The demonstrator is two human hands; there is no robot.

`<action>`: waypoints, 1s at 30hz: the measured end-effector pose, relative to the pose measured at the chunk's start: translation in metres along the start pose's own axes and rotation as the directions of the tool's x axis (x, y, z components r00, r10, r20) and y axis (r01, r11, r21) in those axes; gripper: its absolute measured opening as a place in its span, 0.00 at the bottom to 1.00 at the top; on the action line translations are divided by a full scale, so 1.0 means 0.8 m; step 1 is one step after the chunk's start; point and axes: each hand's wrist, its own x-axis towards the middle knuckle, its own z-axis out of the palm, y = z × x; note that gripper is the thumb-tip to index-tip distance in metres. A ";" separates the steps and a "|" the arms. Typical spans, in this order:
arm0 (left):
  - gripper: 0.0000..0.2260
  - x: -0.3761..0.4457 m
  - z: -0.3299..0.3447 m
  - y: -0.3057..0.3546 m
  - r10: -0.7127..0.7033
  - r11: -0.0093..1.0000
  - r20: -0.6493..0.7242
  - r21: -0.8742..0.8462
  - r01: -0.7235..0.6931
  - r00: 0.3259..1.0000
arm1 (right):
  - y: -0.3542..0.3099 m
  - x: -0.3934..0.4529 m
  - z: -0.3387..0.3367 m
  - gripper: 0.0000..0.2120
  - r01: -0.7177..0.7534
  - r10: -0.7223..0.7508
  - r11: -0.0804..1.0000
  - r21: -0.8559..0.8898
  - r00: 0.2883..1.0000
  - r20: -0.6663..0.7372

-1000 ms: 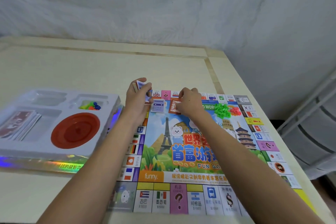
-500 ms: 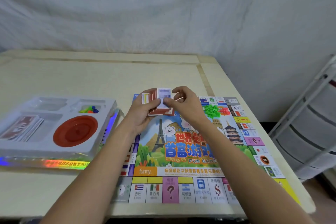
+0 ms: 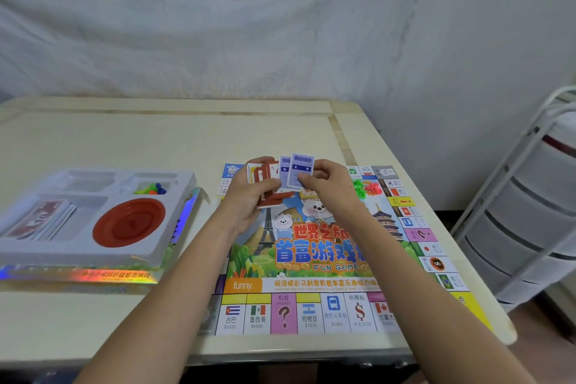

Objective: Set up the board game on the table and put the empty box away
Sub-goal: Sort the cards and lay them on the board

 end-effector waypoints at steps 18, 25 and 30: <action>0.11 0.005 -0.009 -0.012 -0.009 0.999 -0.094 0.033 0.012 0.995 | 0.024 -0.011 0.009 0.05 -0.023 0.028 0.978 -0.207 0.999 0.022; 0.11 -0.005 -0.017 -0.029 -0.078 0.990 -0.090 0.112 0.088 0.993 | 0.042 -0.023 0.024 0.12 -0.007 0.040 0.927 -0.375 0.996 0.079; 0.11 -0.005 -0.019 -0.032 -0.085 0.985 -0.084 0.142 0.096 0.993 | 0.043 -0.021 0.027 0.02 0.013 0.007 0.931 -0.365 0.998 0.055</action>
